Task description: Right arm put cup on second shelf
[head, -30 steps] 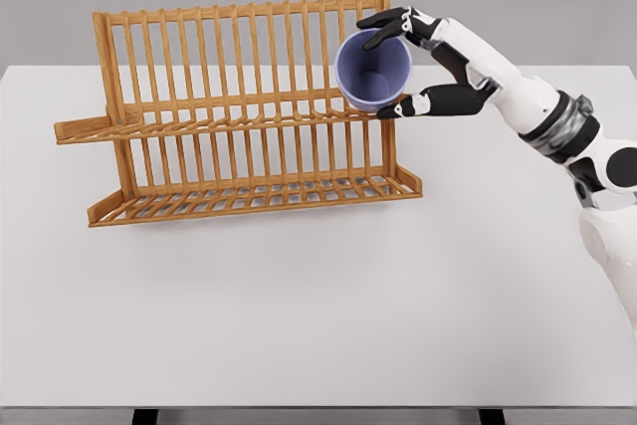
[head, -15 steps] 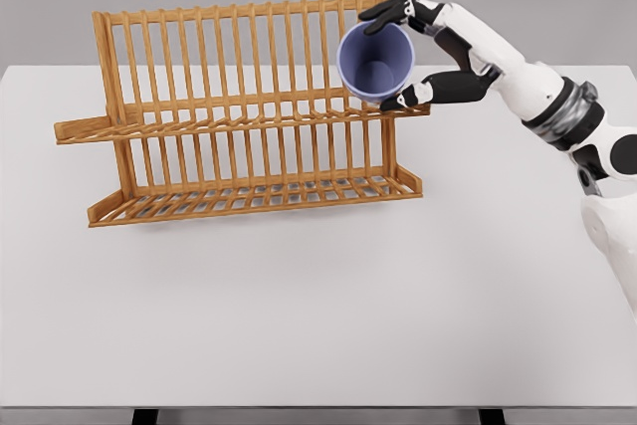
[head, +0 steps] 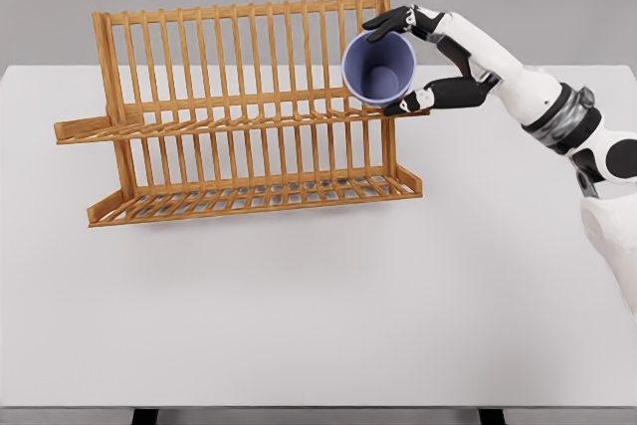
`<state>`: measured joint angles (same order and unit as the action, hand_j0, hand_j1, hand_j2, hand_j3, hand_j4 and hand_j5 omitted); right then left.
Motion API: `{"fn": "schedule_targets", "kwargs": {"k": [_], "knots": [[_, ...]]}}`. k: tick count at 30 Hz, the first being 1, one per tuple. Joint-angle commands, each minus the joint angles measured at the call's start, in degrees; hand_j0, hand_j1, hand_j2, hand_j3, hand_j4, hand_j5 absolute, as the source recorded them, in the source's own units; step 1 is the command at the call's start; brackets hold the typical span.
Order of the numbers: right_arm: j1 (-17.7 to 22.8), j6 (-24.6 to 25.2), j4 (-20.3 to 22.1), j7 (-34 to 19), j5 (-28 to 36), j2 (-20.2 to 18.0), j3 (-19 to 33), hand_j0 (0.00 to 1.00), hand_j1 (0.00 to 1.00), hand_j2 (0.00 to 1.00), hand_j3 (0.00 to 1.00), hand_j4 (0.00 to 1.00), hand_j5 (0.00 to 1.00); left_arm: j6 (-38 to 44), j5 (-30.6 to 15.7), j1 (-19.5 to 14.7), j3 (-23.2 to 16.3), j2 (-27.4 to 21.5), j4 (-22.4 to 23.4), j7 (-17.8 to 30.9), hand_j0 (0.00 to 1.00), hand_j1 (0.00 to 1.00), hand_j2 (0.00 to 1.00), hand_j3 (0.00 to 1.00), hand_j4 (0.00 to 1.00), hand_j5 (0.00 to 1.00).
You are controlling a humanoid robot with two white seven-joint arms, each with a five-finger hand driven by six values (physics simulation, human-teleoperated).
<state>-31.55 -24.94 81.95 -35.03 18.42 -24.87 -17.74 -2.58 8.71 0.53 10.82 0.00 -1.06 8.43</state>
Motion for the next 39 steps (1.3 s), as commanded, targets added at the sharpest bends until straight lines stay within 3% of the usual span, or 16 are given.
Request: {"fn": "schedule_targets", "kwargs": {"k": [1,2,4,11,15,18,21,24,26,29,39], "knots": [[0.00,-0.29,-0.22,0.03,0.39,-0.01,-0.10,0.65,0.65,0.65,0.65,0.65,0.65,0.03,-0.01,0.00,0.08,0.00,0.00,0.01,1.00,1.00,1.00,1.00,1.00,1.00],[0.00,-0.20,-0.13,0.03,0.39,-0.01,-0.10,0.73,0.73,0.73,0.73,0.73,0.73,-0.05,-0.01,0.00,-0.01,0.00,0.00,0.01,1.00,1.00,1.00,1.00,1.00,1.00],[0.09,0.06,-0.21,0.03,0.39,-0.09,-0.10,0.98,0.98,0.98,0.98,0.98,0.98,0.03,-0.01,0.00,-0.01,0.00,0.00,0.01,1.00,1.00,1.00,1.00,1.00,1.00],[0.18,0.33,1.10,0.03,1.00,-0.27,0.17,0.99,0.99,0.99,0.99,0.99,0.99,0.03,-0.01,0.00,0.08,0.00,0.00,0.01,1.00,1.00,1.00,1.00,1.00,1.00],[0.70,3.48,6.81,0.03,1.53,-0.97,0.69,0.99,0.99,0.99,0.99,0.99,0.99,0.03,-0.01,0.00,-0.01,0.00,0.00,0.01,1.00,1.00,1.00,1.00,1.00,1.00],[0.88,6.65,11.47,0.03,3.72,-4.04,0.87,0.99,0.99,0.99,0.99,0.99,0.99,0.03,-0.01,0.00,0.08,0.00,0.00,0.01,1.00,1.00,1.00,1.00,1.00,1.00],[2.81,6.83,14.90,0.03,11.37,-10.90,2.10,0.99,0.99,0.99,0.99,0.99,0.99,-0.05,-0.01,-0.09,0.08,0.00,0.00,0.01,1.00,1.00,1.00,1.00,1.00,1.00],[9.40,7.09,18.50,0.03,15.06,-14.59,7.46,0.99,0.99,0.99,0.99,0.99,0.99,-0.05,-0.01,0.00,-0.01,0.00,0.00,0.01,1.00,1.00,1.00,1.00,1.00,1.00],[12.12,6.92,18.77,0.03,17.52,-17.49,8.78,0.99,0.99,0.99,0.99,0.99,0.99,0.03,-0.01,0.00,-0.01,0.00,0.00,0.01,1.00,1.00,1.00,1.00,1.00,1.00],[16.70,6.92,19.03,0.03,18.85,-18.29,13.44,0.99,0.99,0.99,0.99,0.99,0.99,0.03,-0.01,0.00,0.08,0.00,0.00,0.01,1.00,1.00,1.00,1.00,1.00,1.00],[17.75,7.01,18.95,0.03,18.76,-17.94,13.09,0.99,0.99,0.99,0.99,0.99,0.99,0.03,-0.01,0.00,-0.01,0.00,0.00,0.01,1.00,1.00,1.00,1.00,1.00,1.00]]}}
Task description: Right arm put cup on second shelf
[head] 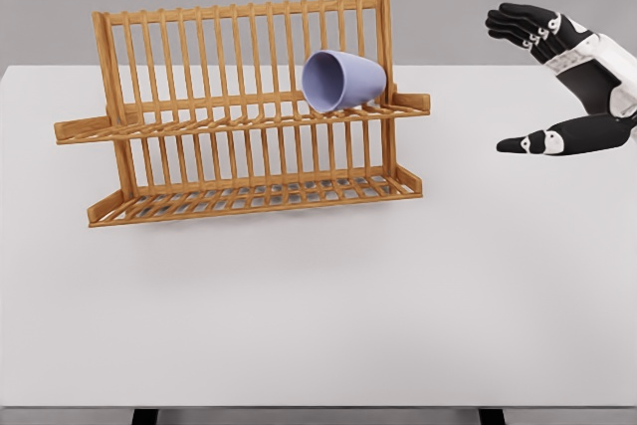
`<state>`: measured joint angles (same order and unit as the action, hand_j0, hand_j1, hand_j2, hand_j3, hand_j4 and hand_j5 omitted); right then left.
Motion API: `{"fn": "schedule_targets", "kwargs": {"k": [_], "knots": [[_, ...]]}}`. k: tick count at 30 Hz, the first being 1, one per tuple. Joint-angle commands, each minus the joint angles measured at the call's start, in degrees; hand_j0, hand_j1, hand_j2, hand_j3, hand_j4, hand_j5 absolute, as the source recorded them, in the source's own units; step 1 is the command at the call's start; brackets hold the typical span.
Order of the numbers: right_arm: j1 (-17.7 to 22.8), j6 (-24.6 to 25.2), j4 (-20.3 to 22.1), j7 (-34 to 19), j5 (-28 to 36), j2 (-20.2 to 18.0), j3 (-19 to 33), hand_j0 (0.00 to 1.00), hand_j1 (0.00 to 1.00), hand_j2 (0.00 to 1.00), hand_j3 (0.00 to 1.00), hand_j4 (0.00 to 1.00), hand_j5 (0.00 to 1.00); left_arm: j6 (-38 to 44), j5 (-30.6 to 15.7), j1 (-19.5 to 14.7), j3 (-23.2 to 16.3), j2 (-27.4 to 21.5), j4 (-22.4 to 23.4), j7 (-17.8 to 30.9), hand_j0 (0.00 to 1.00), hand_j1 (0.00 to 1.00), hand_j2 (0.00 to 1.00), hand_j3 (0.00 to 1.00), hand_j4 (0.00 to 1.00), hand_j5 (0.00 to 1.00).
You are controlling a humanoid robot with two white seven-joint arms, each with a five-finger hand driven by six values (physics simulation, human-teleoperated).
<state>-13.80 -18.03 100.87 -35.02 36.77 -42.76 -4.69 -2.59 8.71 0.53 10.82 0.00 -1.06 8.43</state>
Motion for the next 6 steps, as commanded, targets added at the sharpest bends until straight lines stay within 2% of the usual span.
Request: {"fn": "schedule_targets", "kwargs": {"k": [1,6], "knots": [[0.00,0.10,0.03,0.02,0.32,-0.04,-0.06,0.99,0.99,0.99,0.99,0.99,0.99,-0.04,-0.01,0.00,-0.01,0.00,0.00,0.01,1.00,1.00,1.00,1.00,1.00,1.00],[0.35,0.10,0.03,0.02,0.32,-0.04,-0.06,0.99,0.99,0.99,0.99,0.99,0.99,-0.04,-0.01,0.00,-0.01,0.00,0.00,0.01,1.00,1.00,1.00,1.00,1.00,1.00]]}}
